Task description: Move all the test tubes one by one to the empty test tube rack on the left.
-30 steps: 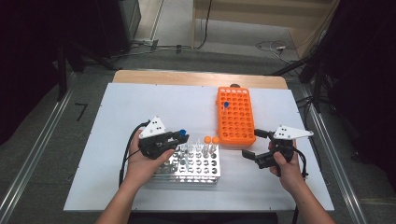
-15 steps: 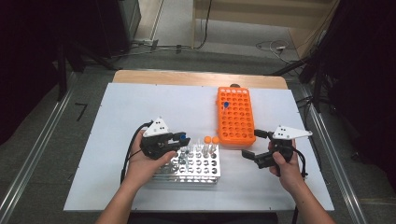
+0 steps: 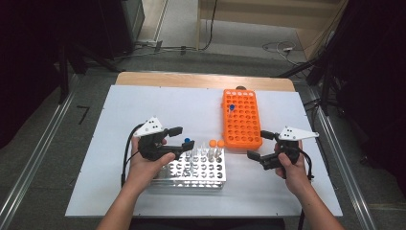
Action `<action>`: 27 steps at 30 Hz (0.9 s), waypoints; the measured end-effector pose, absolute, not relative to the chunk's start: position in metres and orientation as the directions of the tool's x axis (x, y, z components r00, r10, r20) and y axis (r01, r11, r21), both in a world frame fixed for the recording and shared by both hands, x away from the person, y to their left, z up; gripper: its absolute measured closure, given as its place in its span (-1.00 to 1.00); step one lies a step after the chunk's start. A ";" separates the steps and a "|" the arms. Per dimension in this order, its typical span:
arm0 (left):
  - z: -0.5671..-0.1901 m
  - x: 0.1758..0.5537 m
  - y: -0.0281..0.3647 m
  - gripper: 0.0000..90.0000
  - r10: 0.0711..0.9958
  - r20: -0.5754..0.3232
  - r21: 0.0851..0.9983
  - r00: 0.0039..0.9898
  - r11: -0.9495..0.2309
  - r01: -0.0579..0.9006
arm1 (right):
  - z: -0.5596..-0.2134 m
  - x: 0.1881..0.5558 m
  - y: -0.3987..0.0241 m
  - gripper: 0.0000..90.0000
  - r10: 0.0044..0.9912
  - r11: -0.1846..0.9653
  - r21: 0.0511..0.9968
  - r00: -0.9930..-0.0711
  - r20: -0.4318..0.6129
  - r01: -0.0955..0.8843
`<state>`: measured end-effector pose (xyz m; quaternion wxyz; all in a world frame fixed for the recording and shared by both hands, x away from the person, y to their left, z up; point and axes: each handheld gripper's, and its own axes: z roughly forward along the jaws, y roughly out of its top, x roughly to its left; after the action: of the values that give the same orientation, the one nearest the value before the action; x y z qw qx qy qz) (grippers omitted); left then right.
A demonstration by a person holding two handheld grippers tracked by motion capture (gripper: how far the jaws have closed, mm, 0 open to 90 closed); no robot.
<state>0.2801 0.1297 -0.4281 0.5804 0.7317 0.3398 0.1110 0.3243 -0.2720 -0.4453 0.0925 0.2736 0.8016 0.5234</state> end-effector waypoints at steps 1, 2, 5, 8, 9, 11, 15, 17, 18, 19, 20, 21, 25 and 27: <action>-0.428 0.280 0.131 -0.53 0.624 -0.240 0.926 0.743 -0.082 0.368 | -0.445 0.326 -0.271 -1.00 0.538 0.301 0.890 -0.831 0.139 0.343; -0.427 0.280 0.133 -0.61 0.624 -0.245 0.926 0.742 -0.076 0.369 | -0.445 0.328 -0.270 -1.00 0.541 0.297 0.889 -0.829 0.143 0.347; -0.427 0.281 0.136 -0.87 0.607 -0.258 0.928 0.751 -0.062 0.368 | -0.443 0.336 -0.267 -1.00 0.556 0.280 0.890 -0.817 0.154 0.359; -0.426 0.279 0.138 -0.99 0.592 -0.254 0.931 0.765 -0.064 0.359 | -0.440 0.341 -0.264 -1.00 0.587 0.279 0.890 -0.797 0.139 0.360; -0.425 0.279 0.139 -1.00 0.589 -0.249 0.933 0.769 -0.065 0.353 | -0.440 0.343 -0.264 -1.00 0.589 0.274 0.891 -0.795 0.141 0.361; -0.425 0.278 0.141 -1.00 0.582 -0.256 0.937 0.772 -0.048 0.347 | -0.438 0.347 -0.262 -1.00 0.593 0.275 0.891 -0.794 0.139 0.361; -0.424 0.277 0.142 -1.00 0.589 -0.252 0.938 0.768 -0.048 0.344 | -0.435 0.358 -0.256 -0.94 0.607 0.262 0.891 -0.781 0.146 0.370; -0.424 0.277 0.142 -1.00 0.597 -0.243 0.939 0.764 -0.053 0.341 | -0.435 0.365 -0.252 -0.91 0.602 0.265 0.890 -0.785 0.146 0.370; -0.424 0.277 0.142 -1.00 0.597 -0.244 0.938 0.764 -0.054 0.342 | -0.434 0.368 -0.250 -0.88 0.613 0.263 0.890 -0.777 0.144 0.373; -0.424 0.277 0.142 -1.00 0.595 -0.246 0.938 0.765 -0.051 0.342 | -0.434 0.372 -0.248 -0.83 0.619 0.261 0.888 -0.771 0.146 0.378; -0.423 0.277 0.142 -1.00 0.596 -0.246 0.939 0.764 -0.050 0.342 | -0.434 0.377 -0.246 -0.75 0.626 0.254 0.886 -0.765 0.155 0.388; -0.423 0.277 0.143 -1.00 0.597 -0.246 0.939 0.763 -0.050 0.341 | -0.434 0.381 -0.244 -0.67 0.633 0.249 0.884 -0.757 0.159 0.395; -0.423 0.276 0.144 -1.00 0.598 -0.250 0.939 0.761 -0.042 0.341 | -0.436 0.396 -0.237 -0.41 0.645 0.256 0.875 -0.747 0.162 0.411; -0.422 0.276 0.145 -1.00 0.599 -0.250 0.939 0.761 -0.041 0.340 | -0.439 0.403 -0.234 -0.29 0.635 0.270 0.874 -0.757 0.154 0.404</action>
<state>0.2760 0.1453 -0.4224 0.6093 0.7135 0.3292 0.1062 0.4026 -0.2336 -0.4385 0.1140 0.3291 0.7888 0.5065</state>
